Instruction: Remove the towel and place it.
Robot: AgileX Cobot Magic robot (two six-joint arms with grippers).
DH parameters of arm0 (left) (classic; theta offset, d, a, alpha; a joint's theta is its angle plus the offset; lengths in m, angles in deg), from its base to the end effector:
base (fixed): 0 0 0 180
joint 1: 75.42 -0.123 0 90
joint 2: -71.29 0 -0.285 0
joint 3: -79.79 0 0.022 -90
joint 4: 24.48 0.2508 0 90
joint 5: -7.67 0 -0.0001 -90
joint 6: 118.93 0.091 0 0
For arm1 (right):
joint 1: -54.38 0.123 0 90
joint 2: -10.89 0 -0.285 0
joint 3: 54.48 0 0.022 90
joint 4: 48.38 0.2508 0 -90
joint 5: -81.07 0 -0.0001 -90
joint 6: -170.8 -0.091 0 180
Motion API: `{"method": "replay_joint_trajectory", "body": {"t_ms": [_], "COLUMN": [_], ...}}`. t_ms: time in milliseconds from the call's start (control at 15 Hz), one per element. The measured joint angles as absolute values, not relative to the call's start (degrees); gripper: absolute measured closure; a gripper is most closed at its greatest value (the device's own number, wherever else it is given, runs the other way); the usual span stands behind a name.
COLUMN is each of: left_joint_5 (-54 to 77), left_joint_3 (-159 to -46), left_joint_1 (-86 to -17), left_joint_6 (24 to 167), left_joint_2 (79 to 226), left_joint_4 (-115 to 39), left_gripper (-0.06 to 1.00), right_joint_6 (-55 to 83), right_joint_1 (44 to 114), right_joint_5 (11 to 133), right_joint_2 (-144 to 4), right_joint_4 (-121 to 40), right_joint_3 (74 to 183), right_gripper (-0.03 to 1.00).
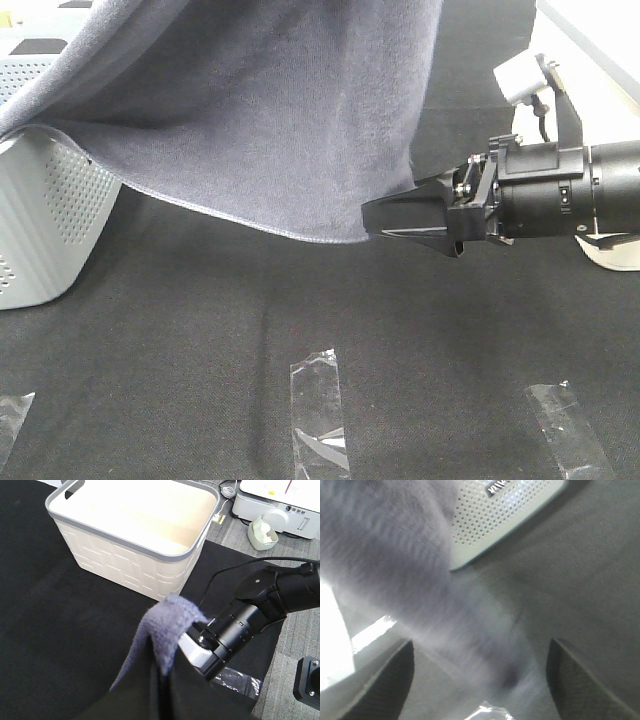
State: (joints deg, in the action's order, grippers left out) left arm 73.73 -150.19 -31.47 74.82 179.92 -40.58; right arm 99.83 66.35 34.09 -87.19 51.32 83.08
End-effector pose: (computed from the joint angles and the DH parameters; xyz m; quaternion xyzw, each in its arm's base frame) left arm 0.2481 -0.2712 0.4932 0.4311 0.7639 -0.2546 0.4072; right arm 0.2452 0.1191 0.1849 -0.2858 0.8015 0.3783 0.3644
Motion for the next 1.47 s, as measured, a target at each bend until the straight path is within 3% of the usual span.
{"method": "replay_joint_trajectory", "body": {"t_ms": [333,467,533,800,1200,1467], "left_joint_5": [72.24,72.18,72.18,72.13,74.07,77.17], "left_joint_3": [-150.19,-150.19,-150.19,-150.19,-150.19,-150.19], "left_joint_1": [-31.47,-31.47,-31.47,-31.47,-31.82,-37.43], "left_joint_6": [74.82,74.47,74.47,72.24,61.07,55.62], "left_joint_2": [179.86,179.86,179.86,179.86,180.72,185.99], "left_joint_4": [-39.32,-37.83,-37.83,-33.41,-11.93,-8.03], "left_gripper": [0.94,0.94,0.94,0.94,0.94,0.94], "right_joint_6": [99.49,99.49,99.49,99.09,82.41,51.70], "right_joint_1": [66.35,66.35,66.35,66.35,66.35,66.35], "right_joint_5": [30.02,29.50,29.50,29.50,29.50,30.36], "right_joint_2": [-87.19,-87.19,-87.19,-87.19,-87.19,-87.02], "right_joint_4": [51.32,51.32,51.32,51.32,49.66,24.68], "right_joint_3": [83.08,83.08,83.08,83.08,85.55,99.70], "right_gripper": [0.43,0.57,0.57,0.97,0.97,0.97]}}
